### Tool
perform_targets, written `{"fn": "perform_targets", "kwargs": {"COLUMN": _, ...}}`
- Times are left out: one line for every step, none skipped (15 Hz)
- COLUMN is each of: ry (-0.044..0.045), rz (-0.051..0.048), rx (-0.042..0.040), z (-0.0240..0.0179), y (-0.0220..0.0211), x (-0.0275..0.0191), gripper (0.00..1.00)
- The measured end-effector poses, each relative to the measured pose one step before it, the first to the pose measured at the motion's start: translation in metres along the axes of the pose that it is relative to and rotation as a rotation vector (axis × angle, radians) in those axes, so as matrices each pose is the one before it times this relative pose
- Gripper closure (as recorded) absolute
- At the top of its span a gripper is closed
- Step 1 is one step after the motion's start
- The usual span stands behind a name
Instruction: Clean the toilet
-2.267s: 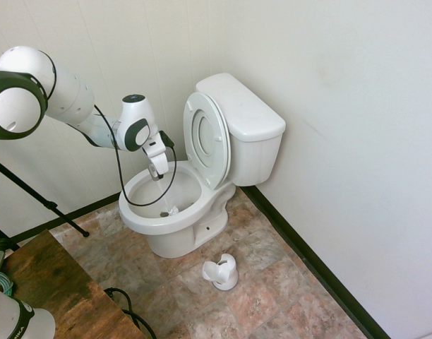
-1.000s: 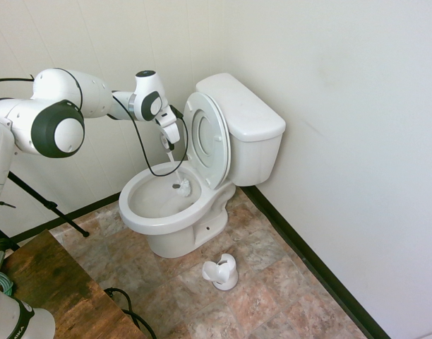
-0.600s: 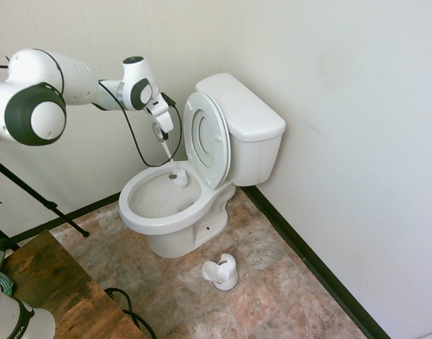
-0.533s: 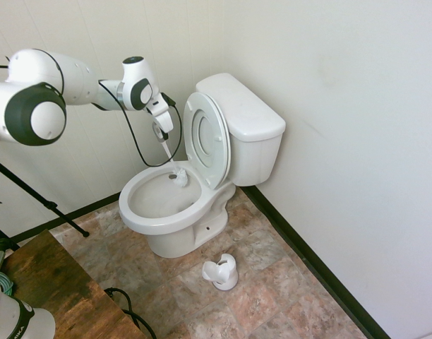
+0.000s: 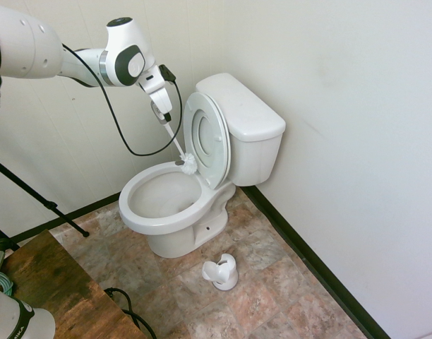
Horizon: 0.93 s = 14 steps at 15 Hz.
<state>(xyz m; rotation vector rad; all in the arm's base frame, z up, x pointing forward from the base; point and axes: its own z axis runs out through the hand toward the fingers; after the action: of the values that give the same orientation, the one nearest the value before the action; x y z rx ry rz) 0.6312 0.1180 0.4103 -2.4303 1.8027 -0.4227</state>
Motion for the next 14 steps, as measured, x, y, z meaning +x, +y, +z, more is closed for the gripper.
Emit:
{"fn": "perform_targets", "kwargs": {"ry": 0.00437, "rz": 0.03996, "rx": -0.00059, "z": -0.00437, "y": 0.01622, "x": 0.02387, "gripper": 1.00}}
{"fn": "perform_targets", "kwargs": {"ry": 0.00483, "rz": 0.03944, "rx": -0.00579, "z": -0.00120, "y": 0.01721, "x": 0.02425, "gripper": 1.00}}
{"fn": "perform_targets", "kwargs": {"ry": 0.00517, "rz": 0.04078, "rx": -0.01009, "z": 0.00124, "y": 0.01873, "x": 0.02517, "gripper": 1.00}}
{"fn": "perform_targets", "kwargs": {"ry": 0.00455, "rz": 0.03683, "rx": -0.01239, "z": 0.00546, "y": 0.02088, "x": 0.02590, "gripper": 1.00}}
{"fn": "perform_targets", "kwargs": {"ry": 0.00385, "rz": 0.03216, "rx": -0.01488, "z": 0.00893, "y": 0.02103, "x": 0.02406, "gripper": 1.00}}
{"fn": "perform_targets", "kwargs": {"ry": 0.00218, "rz": 0.02422, "rx": -0.01553, "z": 0.01270, "y": 0.02276, "x": 0.02431, "gripper": 1.00}}
{"fn": "perform_targets", "kwargs": {"ry": 0.00141, "rz": 0.01793, "rx": -0.01683, "z": 0.01710, "y": 0.02549, "x": 0.02387, "gripper": 1.00}}
{"fn": "perform_targets", "kwargs": {"ry": 0.00015, "rz": 0.02167, "rx": -0.01783, "z": 0.02037, "y": 0.02617, "x": 0.01955, "gripper": 1.00}}
{"fn": "perform_targets", "kwargs": {"ry": -0.00307, "rz": 0.00859, "rx": -0.01136, "z": 0.01988, "y": 0.02500, "x": 0.01182, "gripper": 1.00}}
{"fn": "perform_targets", "kwargs": {"ry": -0.01232, "rz": -0.01360, "rx": 0.00442, "z": 0.01926, "y": 0.03470, "x": -0.00265, "gripper": 1.00}}
{"fn": "perform_targets", "kwargs": {"ry": -0.00088, "rz": -0.00002, "rx": -0.00374, "z": 0.00252, "y": 0.00241, "x": -0.00019, "gripper": 1.00}}
{"fn": "perform_targets", "kwargs": {"ry": -0.00055, "rz": -0.00201, "rx": -0.00326, "z": 0.00316, "y": 0.00077, "x": -0.00091, "gripper": 1.00}}
{"fn": "perform_targets", "kwargs": {"ry": -0.00057, "rz": -0.00228, "rx": -0.00257, "z": 0.00414, "y": -0.00052, "x": -0.00161, "gripper": 1.00}}
{"fn": "perform_targets", "kwargs": {"ry": 0.00032, "rz": 0.00064, "rx": 0.00018, "z": 0.00597, "y": -0.00209, "x": -0.00145, "gripper": 1.00}}
